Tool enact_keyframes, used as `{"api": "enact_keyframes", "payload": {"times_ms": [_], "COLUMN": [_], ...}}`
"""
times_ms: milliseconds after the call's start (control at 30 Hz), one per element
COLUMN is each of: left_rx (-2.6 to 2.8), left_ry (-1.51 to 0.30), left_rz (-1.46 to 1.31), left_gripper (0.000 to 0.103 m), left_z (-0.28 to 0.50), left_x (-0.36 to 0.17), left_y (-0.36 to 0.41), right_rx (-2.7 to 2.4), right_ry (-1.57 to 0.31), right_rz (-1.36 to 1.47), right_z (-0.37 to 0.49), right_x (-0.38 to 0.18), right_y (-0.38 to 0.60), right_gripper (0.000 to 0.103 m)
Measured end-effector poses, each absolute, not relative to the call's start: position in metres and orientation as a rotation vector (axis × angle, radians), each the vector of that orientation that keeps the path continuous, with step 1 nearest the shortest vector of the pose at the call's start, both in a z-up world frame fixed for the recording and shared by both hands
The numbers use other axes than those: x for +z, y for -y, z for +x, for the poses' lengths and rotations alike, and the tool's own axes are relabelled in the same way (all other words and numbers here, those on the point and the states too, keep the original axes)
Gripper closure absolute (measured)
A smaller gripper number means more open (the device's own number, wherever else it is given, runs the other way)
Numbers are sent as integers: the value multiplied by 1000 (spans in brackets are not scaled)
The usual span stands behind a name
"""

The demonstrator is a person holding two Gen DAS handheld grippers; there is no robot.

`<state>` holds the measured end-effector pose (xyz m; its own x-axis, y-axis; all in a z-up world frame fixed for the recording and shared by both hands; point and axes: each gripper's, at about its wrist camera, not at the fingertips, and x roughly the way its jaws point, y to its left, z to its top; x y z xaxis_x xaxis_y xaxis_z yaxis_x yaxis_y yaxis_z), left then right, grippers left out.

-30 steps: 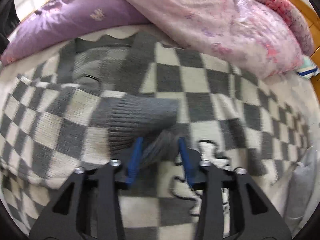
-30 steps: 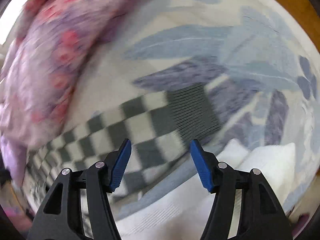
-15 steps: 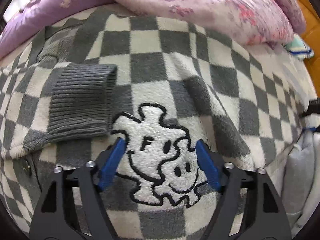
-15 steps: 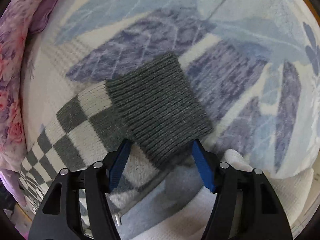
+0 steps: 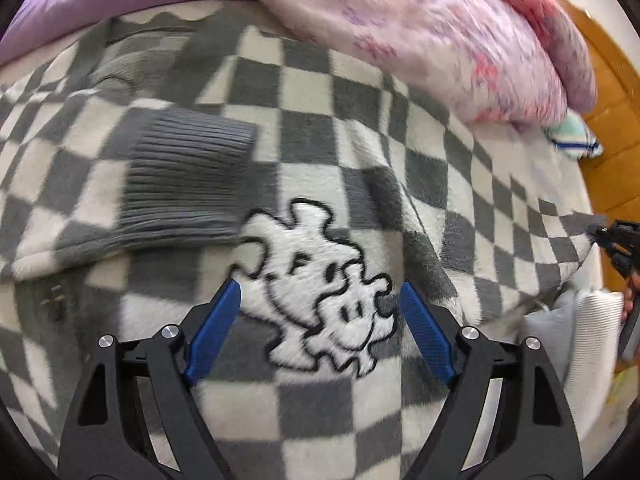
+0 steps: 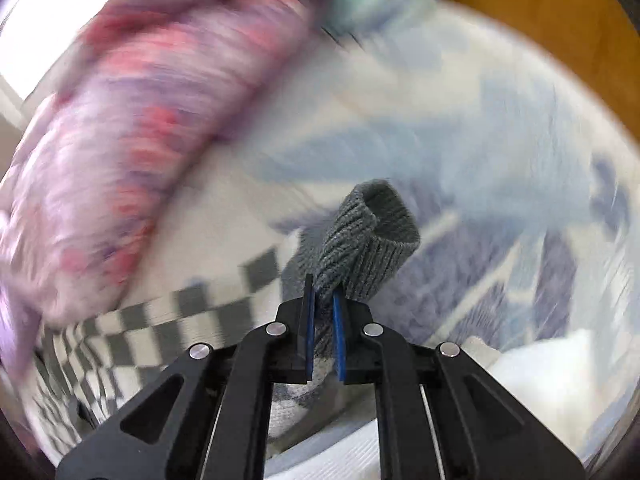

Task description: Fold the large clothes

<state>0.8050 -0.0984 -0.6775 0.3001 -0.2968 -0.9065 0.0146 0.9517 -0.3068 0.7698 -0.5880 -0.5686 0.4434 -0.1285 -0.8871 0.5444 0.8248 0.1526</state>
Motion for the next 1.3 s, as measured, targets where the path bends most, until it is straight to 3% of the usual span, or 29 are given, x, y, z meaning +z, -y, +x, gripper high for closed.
{"api": "enact_keyframes", "payload": {"times_ms": [233, 400, 667, 900, 1067, 1200, 1233, 1267, 1300], "left_rx": [-88, 0, 142, 206, 214, 212, 211, 206, 205], "left_ry": [-1208, -1182, -1165, -1186, -1208, -1209, -1206, -1204, -1204], "left_rz": [-288, -309, -316, -325, -338, -356, -356, -362, -368], "left_gripper": [21, 21, 21, 20, 20, 20, 20, 20, 20], "left_z": [796, 787, 764, 747, 737, 737, 736, 738, 740], "left_x": [-634, -617, -600, -608, -619, -619, -619, -617, -617], "left_y": [10, -71, -198, -275, -298, -304, -303, -302, -301], "right_rx": [-173, 5, 272, 325, 320, 387, 413, 425, 448], "right_ry": [-853, -808, -897, -1082, -1194, -1266, -1272, -1266, -1226], "right_rz": [268, 240, 219, 175, 221, 359, 391, 397, 405], "right_z": [783, 791, 796, 799, 800, 790, 787, 787, 785], "right_x": [-475, -448, -477, -551, -606, -618, -613, -609, -595], "right_y": [429, 301, 91, -49, -73, -64, -59, -57, -51], "right_gripper": [96, 96, 96, 95, 83, 72, 66, 53, 48]}}
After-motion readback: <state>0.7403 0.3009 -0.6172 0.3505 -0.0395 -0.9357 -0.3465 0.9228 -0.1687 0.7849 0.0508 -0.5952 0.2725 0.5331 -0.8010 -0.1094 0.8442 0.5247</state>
